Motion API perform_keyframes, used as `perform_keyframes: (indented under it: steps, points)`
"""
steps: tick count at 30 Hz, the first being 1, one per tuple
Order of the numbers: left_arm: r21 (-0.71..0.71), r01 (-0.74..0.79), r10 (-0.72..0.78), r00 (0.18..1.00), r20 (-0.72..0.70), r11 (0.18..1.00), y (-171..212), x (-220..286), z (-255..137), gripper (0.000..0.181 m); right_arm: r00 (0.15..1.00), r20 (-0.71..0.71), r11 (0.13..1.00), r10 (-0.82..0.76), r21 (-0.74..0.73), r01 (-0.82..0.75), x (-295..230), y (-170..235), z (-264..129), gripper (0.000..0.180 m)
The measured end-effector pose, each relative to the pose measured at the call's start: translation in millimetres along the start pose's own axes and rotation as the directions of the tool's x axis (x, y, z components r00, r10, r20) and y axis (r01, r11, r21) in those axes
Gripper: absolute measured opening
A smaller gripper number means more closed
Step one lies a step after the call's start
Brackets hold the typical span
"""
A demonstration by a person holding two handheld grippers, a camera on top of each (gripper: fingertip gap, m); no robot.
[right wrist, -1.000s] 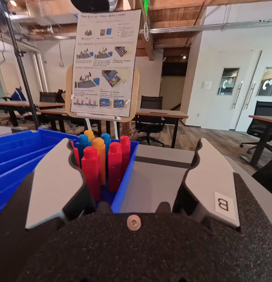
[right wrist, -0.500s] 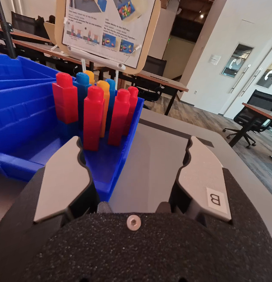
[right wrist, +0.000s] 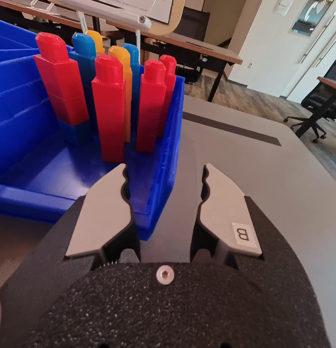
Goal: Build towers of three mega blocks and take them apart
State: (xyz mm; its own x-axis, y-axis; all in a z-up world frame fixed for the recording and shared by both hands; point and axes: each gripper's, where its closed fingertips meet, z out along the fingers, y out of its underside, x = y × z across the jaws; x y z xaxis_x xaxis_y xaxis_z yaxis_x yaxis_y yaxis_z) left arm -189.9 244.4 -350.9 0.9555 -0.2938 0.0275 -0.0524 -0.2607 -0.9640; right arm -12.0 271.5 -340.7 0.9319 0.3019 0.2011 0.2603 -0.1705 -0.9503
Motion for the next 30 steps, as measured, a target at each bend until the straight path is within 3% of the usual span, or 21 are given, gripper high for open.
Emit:
perform_keyframes:
  steps: [2, 5, 16, 23, 30]
  points:
    - [-0.004, 0.008, -0.008, 1.0, 0.011, 1.0, -0.1, -4.8, 2.6, 0.034, 1.0, -0.002, 0.999, -0.004, -0.042, 0.004, -2.8, 5.7, 4.1, 0.06]
    - [0.003, -0.003, 0.003, 0.999, 0.044, 1.0, -0.8, -8.2, 2.1, 0.027, 0.998, -0.035, 0.993, -0.05, -0.108, 0.046, -4.9, 15.9, 8.7, 0.01]
    - [0.126, -0.048, 0.041, 0.997, 0.064, 0.991, -28.8, -6.8, -18.8, 0.015, 0.991, -0.078, 0.987, -0.107, -0.125, 0.097, -9.0, 4.0, -18.1, 0.008]
    - [0.197, -0.121, 0.106, 0.991, 0.086, 0.973, -80.8, -9.9, -56.5, 0.014, 0.985, -0.131, 0.993, -0.113, -0.035, 0.109, -12.7, -54.7, -51.3, 0.008]
    - [0.199, -0.145, 0.115, 0.981, 0.153, 0.969, -115.3, -59.9, -106.9, 0.015, 0.991, -0.066, 0.993, -0.12, 0.014, 0.121, -64.7, -112.3, -54.0, 0.008]
